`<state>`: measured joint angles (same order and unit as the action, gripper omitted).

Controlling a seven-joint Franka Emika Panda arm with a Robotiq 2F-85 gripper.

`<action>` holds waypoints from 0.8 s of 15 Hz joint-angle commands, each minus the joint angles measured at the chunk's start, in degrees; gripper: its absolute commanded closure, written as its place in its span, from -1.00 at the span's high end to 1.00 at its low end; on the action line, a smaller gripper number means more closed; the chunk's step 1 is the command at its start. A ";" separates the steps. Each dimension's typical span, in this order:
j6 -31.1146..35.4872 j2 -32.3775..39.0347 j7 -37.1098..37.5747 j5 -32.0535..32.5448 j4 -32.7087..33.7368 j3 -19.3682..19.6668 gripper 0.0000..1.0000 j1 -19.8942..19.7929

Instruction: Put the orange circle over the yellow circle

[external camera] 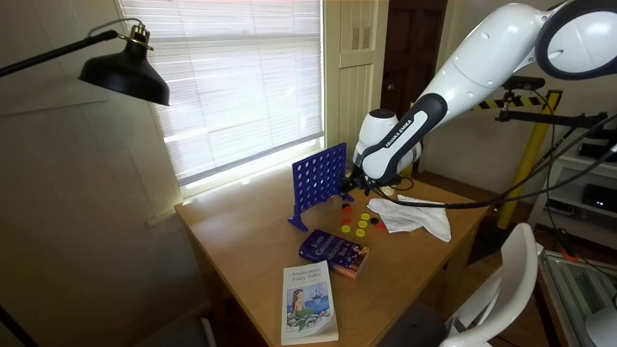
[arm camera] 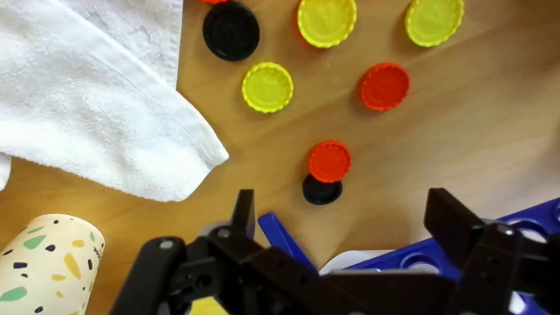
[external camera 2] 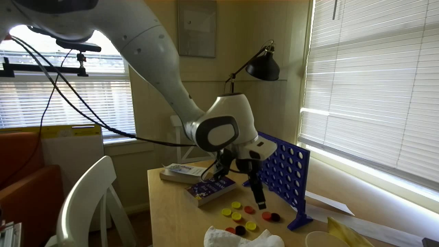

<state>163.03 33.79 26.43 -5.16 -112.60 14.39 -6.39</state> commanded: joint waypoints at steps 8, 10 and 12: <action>-0.10 10.42 5.99 -2.53 8.53 4.53 1.00 3.50; -0.44 11.35 6.85 -2.44 9.34 5.09 1.00 3.92; -0.66 12.02 7.16 -2.47 9.94 5.19 1.00 4.06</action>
<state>163.18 43.45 32.38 -6.07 -105.41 18.41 -3.46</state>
